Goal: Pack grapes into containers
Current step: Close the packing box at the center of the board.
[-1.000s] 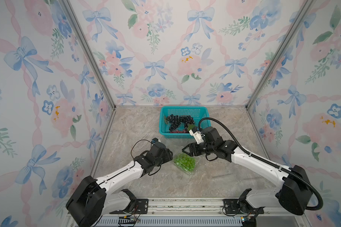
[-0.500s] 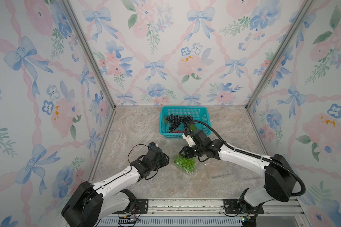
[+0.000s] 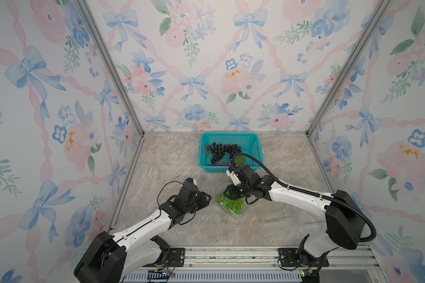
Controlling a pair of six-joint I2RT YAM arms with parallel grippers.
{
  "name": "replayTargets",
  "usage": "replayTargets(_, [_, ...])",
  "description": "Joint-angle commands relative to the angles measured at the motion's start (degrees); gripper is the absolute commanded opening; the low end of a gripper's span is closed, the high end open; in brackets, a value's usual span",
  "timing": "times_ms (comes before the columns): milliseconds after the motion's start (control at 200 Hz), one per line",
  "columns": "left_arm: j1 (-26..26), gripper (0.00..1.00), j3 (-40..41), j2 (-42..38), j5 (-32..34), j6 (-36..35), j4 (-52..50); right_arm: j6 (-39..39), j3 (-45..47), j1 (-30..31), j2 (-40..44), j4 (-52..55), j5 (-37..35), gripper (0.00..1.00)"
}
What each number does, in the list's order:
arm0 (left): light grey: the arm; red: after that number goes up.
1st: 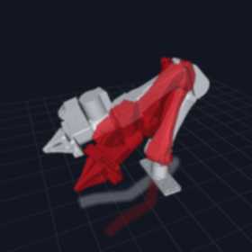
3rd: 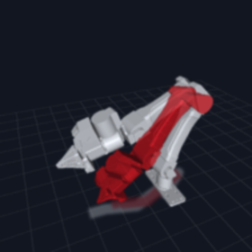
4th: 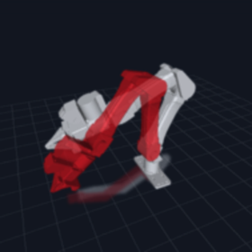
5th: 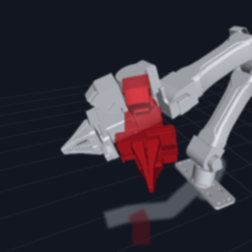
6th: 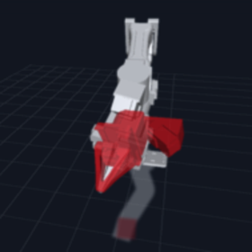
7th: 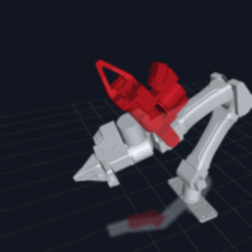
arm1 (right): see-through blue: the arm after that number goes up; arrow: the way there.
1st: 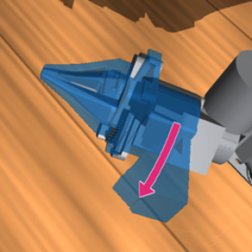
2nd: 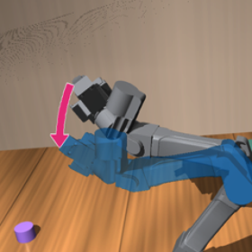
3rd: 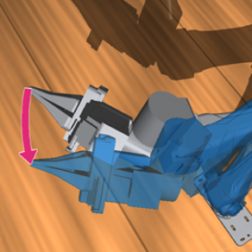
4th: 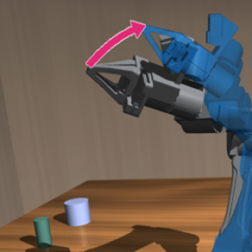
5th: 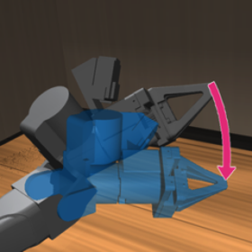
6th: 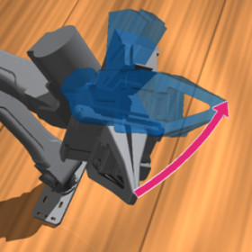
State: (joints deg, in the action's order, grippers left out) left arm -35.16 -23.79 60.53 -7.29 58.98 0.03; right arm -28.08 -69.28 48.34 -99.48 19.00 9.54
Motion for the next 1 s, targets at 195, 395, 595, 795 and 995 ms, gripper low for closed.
replayTargets(195, [0.3,0.36,-0.8,4.2,-6.0,-0.8,5.5,-0.7,0.6,1.3,-2.9,0.8,-0.9,0.37])
replayTargets(395, [0.4,0.34,-0.4,7.9,-7.6,0.0,10.0,-1.1,0.7,1.6,-3.2,0.5,-0.8,0.37])
replayTargets(595, [0.8,0.26,3.5,8.7,-8.3,4.0,17.1,-1.1,0.7,1.7,-3.1,0.7,-0.8,0.36])
replayTargets(795, [1.1,0.24,5.5,8.2,-7.8,6.7,20.7,-1.1,0.6,1.7,-3.4,0.8,-0.7,0.36])
replayTargets(995, [1.3,0.24,5.2,7.4,-6.7,8.0,21.5,-1.1,0.7,1.6,-3.4,0.6,-0.6,0.35])
